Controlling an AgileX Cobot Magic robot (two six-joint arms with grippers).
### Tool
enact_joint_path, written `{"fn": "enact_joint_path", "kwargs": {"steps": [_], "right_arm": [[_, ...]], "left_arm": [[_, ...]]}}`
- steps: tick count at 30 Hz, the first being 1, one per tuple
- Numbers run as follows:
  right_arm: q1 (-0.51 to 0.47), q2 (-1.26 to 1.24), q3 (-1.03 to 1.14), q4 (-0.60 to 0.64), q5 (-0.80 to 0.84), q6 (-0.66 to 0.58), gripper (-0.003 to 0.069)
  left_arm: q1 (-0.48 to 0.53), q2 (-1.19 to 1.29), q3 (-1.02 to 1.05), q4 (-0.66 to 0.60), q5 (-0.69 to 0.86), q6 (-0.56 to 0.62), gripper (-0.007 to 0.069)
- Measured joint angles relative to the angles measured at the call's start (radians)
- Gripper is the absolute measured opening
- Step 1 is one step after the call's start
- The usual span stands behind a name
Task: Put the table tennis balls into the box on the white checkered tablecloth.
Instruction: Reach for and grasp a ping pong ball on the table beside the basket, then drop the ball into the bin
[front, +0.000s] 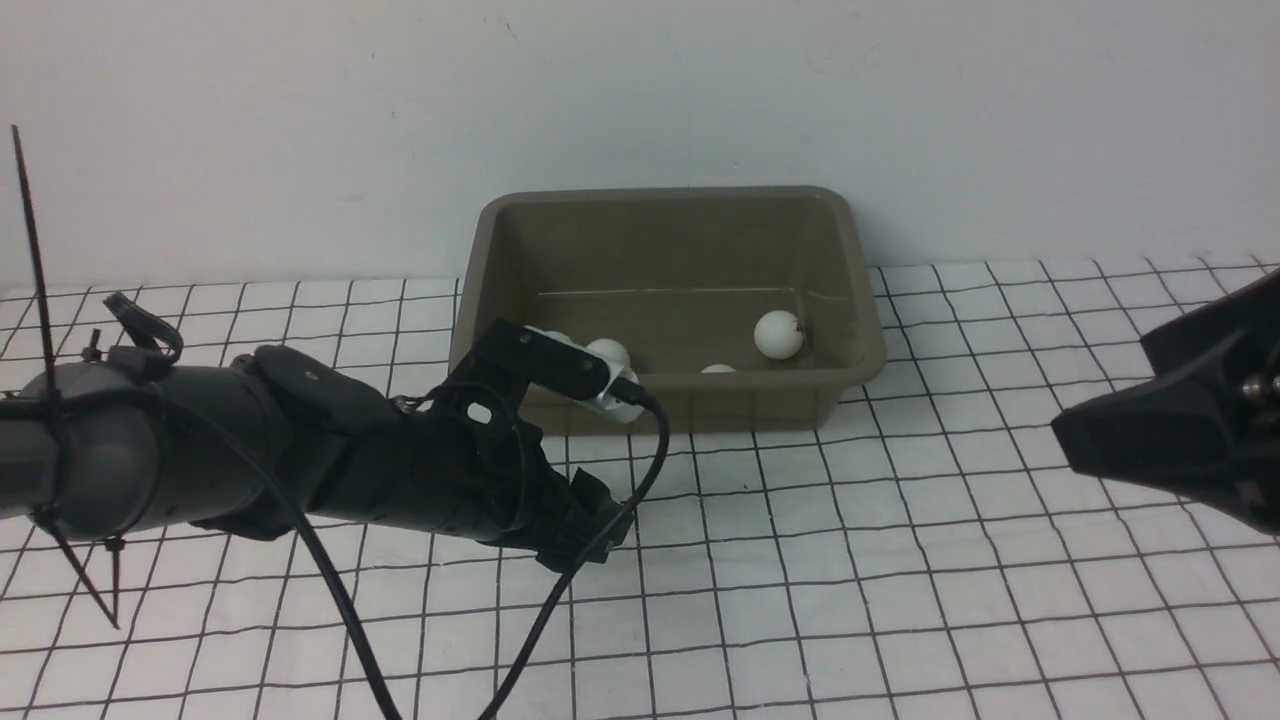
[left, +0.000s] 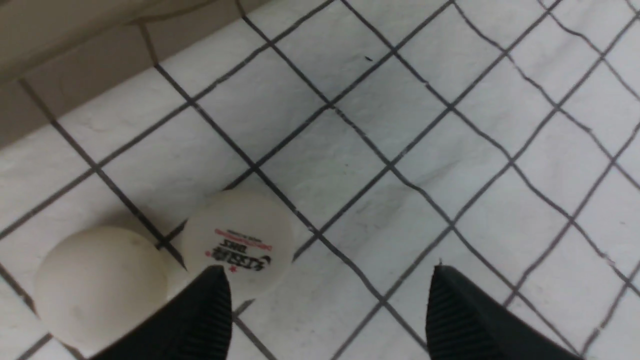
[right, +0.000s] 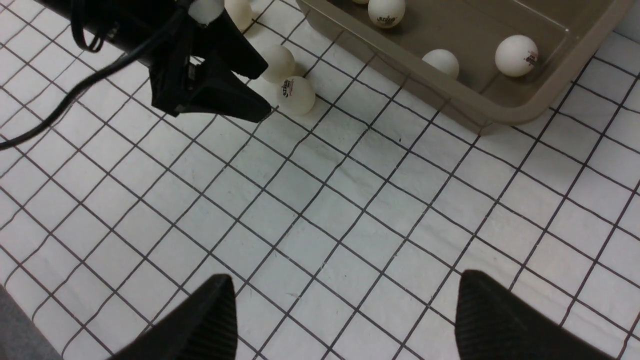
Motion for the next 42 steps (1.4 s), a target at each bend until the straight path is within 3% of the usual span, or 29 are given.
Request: {"fn": "enact_joint_path", "kwargs": {"steps": [17, 20, 23, 30, 35, 39, 42], "right_arm": [[0.0, 0.0, 0.0, 0.003, 0.002, 0.025, 0.0526], [0.0, 0.0, 0.0, 0.003, 0.002, 0.025, 0.0526], [0.0, 0.0, 0.0, 0.003, 0.002, 0.025, 0.0526], [0.0, 0.0, 0.0, 0.003, -0.002, 0.025, 0.051], [0.0, 0.0, 0.0, 0.002, -0.013, 0.025, 0.0489], [0.0, 0.0, 0.0, 0.001, -0.006, 0.025, 0.0472], [0.0, 0.0, 0.0, 0.001, -0.015, 0.025, 0.0466]], "left_arm": [[-0.008, 0.176, -0.11, -0.008, -0.057, 0.038, 0.0471], [-0.008, 0.181, -0.111, -0.008, -0.058, 0.037, 0.0438], [-0.008, 0.181, -0.111, -0.009, -0.058, 0.035, 0.0334], [-0.017, 0.058, -0.129, -0.024, 0.119, 0.07, 0.0335], [-0.023, 0.0, -0.207, -0.162, 0.058, 0.251, 0.0335], [-0.019, 0.048, -0.262, -0.272, -0.117, 0.509, 0.0335], [-0.006, 0.096, -0.299, -0.321, -0.146, 0.671, 0.0335]]}}
